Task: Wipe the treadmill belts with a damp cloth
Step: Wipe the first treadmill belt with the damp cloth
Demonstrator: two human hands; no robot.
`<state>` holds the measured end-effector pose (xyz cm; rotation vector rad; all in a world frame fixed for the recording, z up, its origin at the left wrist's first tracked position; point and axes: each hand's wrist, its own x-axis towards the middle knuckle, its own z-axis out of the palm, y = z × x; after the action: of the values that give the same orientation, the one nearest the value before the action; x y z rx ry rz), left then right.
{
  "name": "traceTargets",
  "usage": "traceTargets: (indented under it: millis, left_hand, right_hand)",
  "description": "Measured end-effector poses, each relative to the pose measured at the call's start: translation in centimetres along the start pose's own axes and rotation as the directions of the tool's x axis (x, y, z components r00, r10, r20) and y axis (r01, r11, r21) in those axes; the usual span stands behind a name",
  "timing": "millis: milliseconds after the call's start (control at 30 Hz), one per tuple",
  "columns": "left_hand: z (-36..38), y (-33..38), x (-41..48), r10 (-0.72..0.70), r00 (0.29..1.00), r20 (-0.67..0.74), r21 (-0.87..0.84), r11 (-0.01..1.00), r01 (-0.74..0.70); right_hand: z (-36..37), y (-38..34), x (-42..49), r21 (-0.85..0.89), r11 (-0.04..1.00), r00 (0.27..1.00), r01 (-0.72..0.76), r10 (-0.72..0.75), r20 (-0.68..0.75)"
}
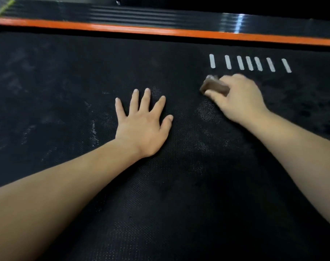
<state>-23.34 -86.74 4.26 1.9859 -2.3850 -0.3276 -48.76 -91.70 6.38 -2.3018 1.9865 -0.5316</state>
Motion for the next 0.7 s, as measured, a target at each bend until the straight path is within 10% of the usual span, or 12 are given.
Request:
traceTargets:
  millis: [300, 467, 700]
  left_hand:
    - [0.7, 2.2, 1.1, -0.025, 0.997, -0.067, -0.054, 0.998, 0.022]
    - [1.3, 2.1, 1.0, -0.006, 0.996, -0.092, -0.011, 1.000, 0.005]
    - [1.3, 2.3, 0.9, -0.009, 0.995, -0.101, 0.005, 1.000, 0.009]
  right_hand:
    - [0.6, -1.6, -1.9, 0.021, 0.982, 0.981, 0.187, -0.188, 0.045]
    - [1.3, 0.7, 4.7, -0.042, 0.989, 0.989, -0.141, 0.139, -0.059]
    - [1.0, -1.4, 1.0, 0.034, 0.982, 0.979, 0.186, -0.188, 0.074]
